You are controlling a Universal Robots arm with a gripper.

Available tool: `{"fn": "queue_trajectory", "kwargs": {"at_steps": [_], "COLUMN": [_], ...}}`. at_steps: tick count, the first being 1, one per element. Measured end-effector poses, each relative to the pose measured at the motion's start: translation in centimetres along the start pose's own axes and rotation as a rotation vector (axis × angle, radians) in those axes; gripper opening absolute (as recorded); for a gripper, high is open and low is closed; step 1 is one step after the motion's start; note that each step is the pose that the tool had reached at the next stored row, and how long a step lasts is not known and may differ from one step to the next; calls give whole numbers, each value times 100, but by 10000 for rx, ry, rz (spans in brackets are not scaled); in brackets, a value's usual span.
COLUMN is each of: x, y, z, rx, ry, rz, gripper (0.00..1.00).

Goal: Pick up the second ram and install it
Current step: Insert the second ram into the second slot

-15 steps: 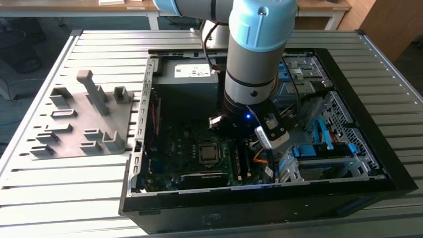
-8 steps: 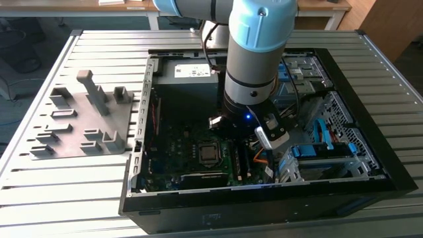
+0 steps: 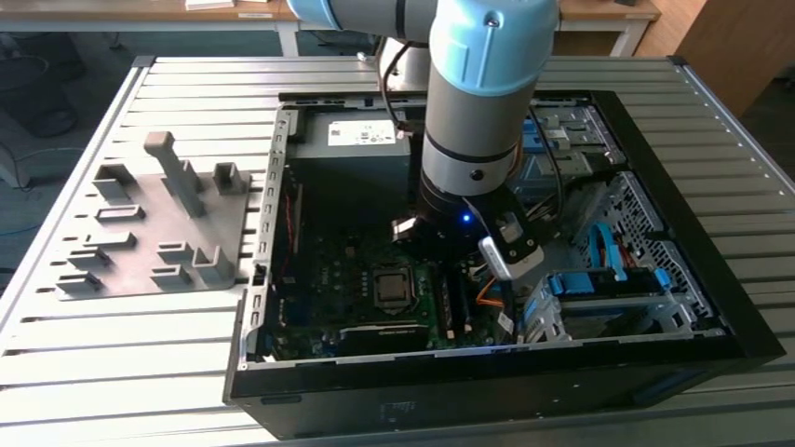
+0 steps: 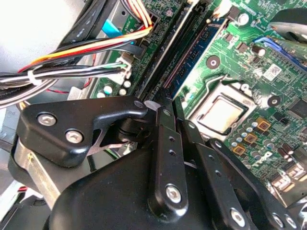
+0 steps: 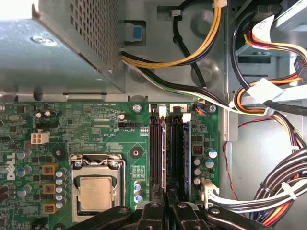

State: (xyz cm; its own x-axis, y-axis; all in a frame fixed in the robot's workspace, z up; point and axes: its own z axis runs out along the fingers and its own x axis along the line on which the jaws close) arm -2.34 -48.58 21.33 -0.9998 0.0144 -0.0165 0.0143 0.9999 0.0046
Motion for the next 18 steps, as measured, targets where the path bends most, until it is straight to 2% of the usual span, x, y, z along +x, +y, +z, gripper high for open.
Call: {"fn": "queue_trajectory", "kwargs": {"at_steps": [5, 18], "x": [0, 1], "y": [0, 0], "z": [-1, 30], "rx": [2, 7], "ry": [1, 2], "rz": [-132, -132], "gripper": [14, 14]}}
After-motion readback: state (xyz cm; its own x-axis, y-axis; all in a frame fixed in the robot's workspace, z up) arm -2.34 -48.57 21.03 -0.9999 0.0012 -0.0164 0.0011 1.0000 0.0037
